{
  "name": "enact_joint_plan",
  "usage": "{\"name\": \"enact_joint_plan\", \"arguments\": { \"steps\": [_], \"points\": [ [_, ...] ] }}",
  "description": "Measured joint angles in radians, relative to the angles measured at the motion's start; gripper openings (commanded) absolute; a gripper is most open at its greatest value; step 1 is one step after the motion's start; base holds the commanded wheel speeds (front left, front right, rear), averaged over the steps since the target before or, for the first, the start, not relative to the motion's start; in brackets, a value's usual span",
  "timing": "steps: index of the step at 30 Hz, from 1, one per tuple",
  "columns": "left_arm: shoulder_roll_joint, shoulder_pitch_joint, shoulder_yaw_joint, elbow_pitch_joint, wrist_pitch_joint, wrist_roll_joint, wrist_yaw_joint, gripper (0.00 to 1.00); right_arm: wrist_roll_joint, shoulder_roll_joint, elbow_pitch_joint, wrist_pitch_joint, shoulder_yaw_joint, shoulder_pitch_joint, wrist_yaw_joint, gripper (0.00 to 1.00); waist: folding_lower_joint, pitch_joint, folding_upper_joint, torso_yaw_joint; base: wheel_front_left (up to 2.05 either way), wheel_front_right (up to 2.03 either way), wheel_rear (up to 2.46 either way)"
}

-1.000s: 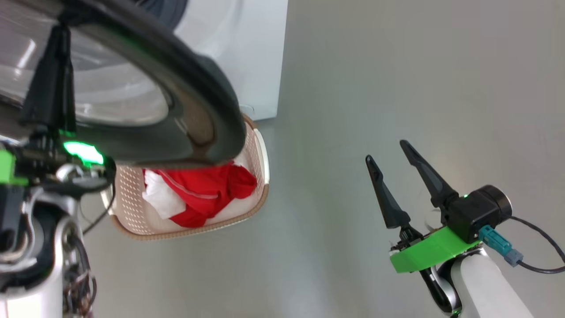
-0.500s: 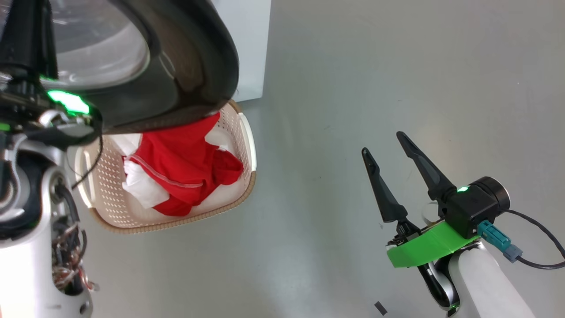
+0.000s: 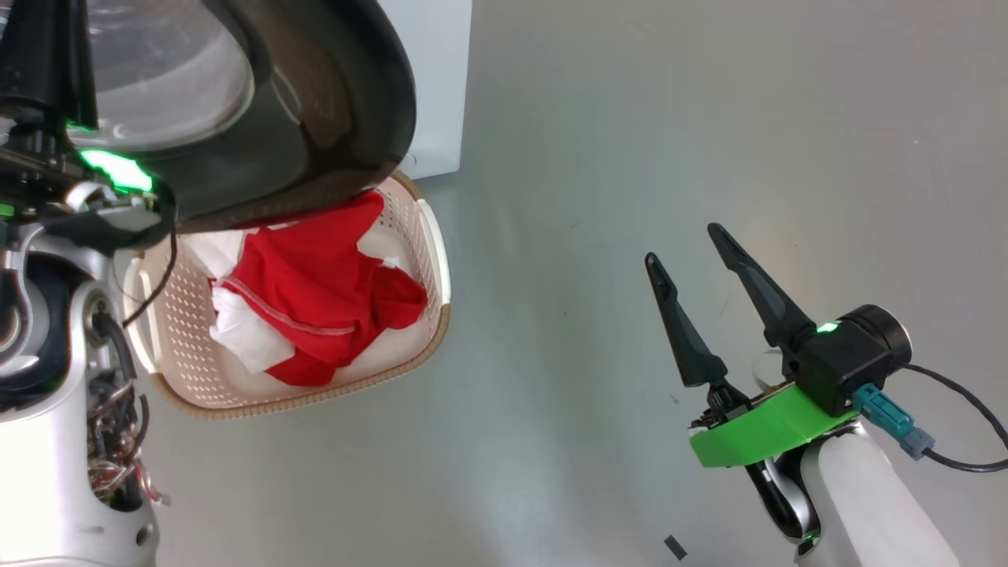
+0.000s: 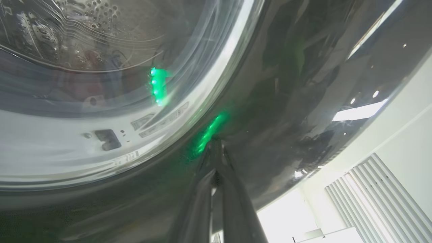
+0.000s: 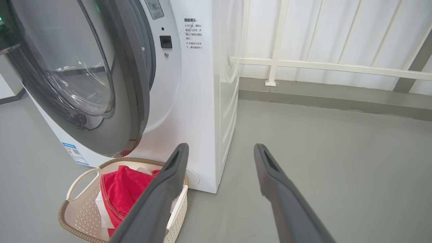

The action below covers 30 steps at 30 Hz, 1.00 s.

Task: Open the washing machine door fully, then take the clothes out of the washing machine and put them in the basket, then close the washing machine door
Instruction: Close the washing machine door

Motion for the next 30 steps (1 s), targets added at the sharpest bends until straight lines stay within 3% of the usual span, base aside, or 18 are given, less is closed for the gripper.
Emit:
{"name": "enact_joint_plan", "arguments": {
  "steps": [5,10,15,21,27,30],
  "points": [
    [-0.002,0.026,-0.002,-0.004,0.017,-0.003,-0.01,1.0,0.0,0.0,0.0,0.0,-0.01,0.0,0.0,1.0,0.0,-0.022,0.0,0.011,0.0,0.0,0.0],
    [0.003,0.098,-0.026,-0.026,0.031,0.017,-0.051,1.0,-0.001,0.0,0.006,0.0,-0.012,0.002,0.0,1.0,-0.0001,-0.05,0.0,0.025,0.0,0.0,0.0],
    [0.04,0.202,-0.062,-0.05,0.005,0.136,-0.104,1.0,-0.004,0.0,0.008,0.0,-0.019,0.006,0.0,1.0,0.0,-0.085,0.0,0.039,0.0,0.0,0.0],
    [0.097,0.31,-0.119,-0.066,-0.085,0.356,-0.166,1.0,-0.007,0.0,0.016,0.0,-0.025,0.027,0.0,1.0,0.0,-0.128,-0.0001,0.057,0.0,0.0,0.0],
    [0.097,0.384,-0.145,-0.095,-0.154,0.438,-0.219,1.0,-0.007,0.0,0.016,0.0,-0.03,0.043,0.0,1.0,-0.0001,-0.17,0.0,0.074,0.0,0.0,0.0],
    [0.122,0.458,-0.16,-0.102,-0.21,0.549,-0.228,1.0,-0.007,0.001,0.016,0.0,-0.033,0.05,0.0,1.0,0.0,-0.202,-0.0001,0.081,0.0,0.0,0.0]
  ]
}}
